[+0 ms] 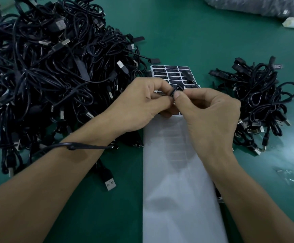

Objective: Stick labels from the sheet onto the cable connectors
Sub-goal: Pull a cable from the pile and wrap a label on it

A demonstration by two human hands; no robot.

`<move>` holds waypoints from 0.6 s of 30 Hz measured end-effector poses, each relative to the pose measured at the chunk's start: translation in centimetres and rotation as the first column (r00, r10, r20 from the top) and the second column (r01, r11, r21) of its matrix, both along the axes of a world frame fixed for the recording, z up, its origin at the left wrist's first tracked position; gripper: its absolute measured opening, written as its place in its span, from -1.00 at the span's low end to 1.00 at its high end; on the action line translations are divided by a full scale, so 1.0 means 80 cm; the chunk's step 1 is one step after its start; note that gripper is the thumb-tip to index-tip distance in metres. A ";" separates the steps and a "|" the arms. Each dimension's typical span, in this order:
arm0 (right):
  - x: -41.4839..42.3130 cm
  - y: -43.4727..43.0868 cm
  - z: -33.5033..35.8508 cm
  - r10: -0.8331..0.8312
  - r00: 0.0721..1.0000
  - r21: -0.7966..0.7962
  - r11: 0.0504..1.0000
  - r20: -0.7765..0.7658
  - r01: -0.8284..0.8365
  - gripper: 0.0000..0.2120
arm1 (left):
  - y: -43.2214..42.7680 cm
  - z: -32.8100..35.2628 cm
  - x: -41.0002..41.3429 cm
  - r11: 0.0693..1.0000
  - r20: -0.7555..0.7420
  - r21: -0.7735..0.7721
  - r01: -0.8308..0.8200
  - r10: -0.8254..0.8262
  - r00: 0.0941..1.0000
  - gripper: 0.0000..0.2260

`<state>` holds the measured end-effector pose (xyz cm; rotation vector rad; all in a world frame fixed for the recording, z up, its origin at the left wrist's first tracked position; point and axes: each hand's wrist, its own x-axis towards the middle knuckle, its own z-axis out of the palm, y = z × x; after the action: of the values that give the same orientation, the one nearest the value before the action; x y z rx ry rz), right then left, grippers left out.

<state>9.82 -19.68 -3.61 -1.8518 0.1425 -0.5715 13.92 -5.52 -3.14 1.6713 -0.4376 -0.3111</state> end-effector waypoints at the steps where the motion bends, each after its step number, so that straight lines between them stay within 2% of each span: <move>1: 0.000 0.000 0.000 -0.002 1.000 -0.006 1.000 0.000 0.002 -0.87 | 0.000 0.000 0.000 1.000 0.002 -0.001 0.000 0.000 1.000 -0.86; 10: -0.003 -0.001 0.001 -0.036 0.999 -0.015 0.999 0.018 0.036 -0.84 | 0.001 0.001 -0.001 1.000 0.002 -0.006 -0.007 0.007 1.000 -0.86; 13: -0.003 -0.005 0.002 -0.094 0.996 0.005 0.996 -0.003 0.094 -0.64 | 0.001 0.000 -0.001 1.000 0.014 0.003 -0.002 0.002 1.000 -0.87; 18: -0.001 -0.006 -0.003 -0.019 1.000 0.028 0.999 -0.020 0.019 -0.64 | 0.002 -0.001 0.002 1.000 0.031 -0.010 0.003 -0.003 1.000 -0.88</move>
<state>9.76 -20.14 -3.81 -1.8304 0.1804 -0.5619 14.09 -5.37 -3.21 1.6678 -0.4639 -0.2852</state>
